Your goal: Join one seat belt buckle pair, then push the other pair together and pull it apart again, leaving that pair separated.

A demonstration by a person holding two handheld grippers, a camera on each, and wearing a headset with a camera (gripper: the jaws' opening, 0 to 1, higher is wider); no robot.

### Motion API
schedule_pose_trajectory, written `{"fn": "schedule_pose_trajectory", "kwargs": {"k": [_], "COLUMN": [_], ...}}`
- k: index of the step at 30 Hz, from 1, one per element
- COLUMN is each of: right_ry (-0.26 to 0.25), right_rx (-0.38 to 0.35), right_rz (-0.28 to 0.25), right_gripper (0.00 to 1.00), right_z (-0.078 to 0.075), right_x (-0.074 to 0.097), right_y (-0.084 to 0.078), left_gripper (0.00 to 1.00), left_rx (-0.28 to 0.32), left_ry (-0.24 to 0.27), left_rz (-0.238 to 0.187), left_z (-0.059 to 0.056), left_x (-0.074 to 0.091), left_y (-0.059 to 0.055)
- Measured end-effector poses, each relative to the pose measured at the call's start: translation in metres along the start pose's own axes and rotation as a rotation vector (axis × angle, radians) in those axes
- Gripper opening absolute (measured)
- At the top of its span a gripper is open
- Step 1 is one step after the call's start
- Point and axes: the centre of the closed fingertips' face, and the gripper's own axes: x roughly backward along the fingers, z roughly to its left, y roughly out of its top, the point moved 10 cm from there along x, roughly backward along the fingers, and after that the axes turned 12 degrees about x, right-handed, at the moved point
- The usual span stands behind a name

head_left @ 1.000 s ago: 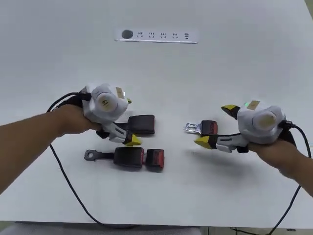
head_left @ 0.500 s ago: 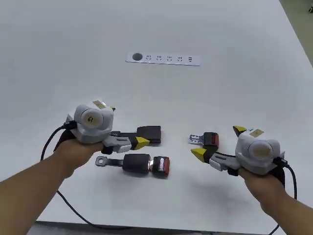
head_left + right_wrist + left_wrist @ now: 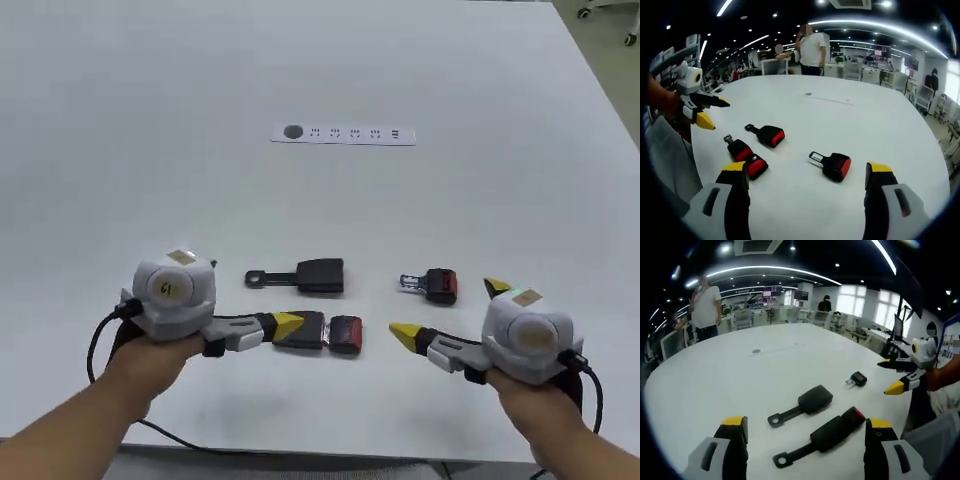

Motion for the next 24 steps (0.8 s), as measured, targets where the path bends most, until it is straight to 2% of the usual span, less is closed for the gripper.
{"fn": "schedule_pose_trajectory", "kwargs": {"k": [3,6,10,13,18,21,24], "right_ry": [-0.010,-0.007,-0.006,-0.006,-0.008,-0.014,-0.015], "right_rx": [0.009,0.010,0.015,0.028,0.011,0.008,0.004], "right_rz": [0.001,-0.001,-0.002,0.004,0.000,-0.004,-0.008], "right_gripper": [0.98,0.99,0.98,0.97,0.98,0.99,1.00], "right_z": [0.006,0.010,0.016,0.023,0.023,0.026,0.028], "right_x": [0.005,0.009,0.016,0.024,0.032,0.036,0.041], "right_y": [-0.003,-0.004,-0.007,-0.008,-0.010,-0.009,-0.008], "left_gripper": [1.00,1.00,1.00,1.00,1.00,1.00,1.00], "left_rx": [-0.013,-0.020,-0.041,-0.050,-0.033,-0.011,-0.016], "left_ry": [0.013,0.009,0.004,-0.006,0.003,0.013,0.027], "left_rz": [0.008,-0.005,-0.013,-0.013,0.005,0.002,-0.012], "left_z": [-0.005,-0.007,-0.004,-0.010,-0.007,-0.005,-0.003], "left_x": [0.009,0.018,0.027,0.034,0.044,0.050,0.057], "left_y": [-0.005,-0.009,-0.013,-0.015,-0.021,-0.023,-0.025]}}
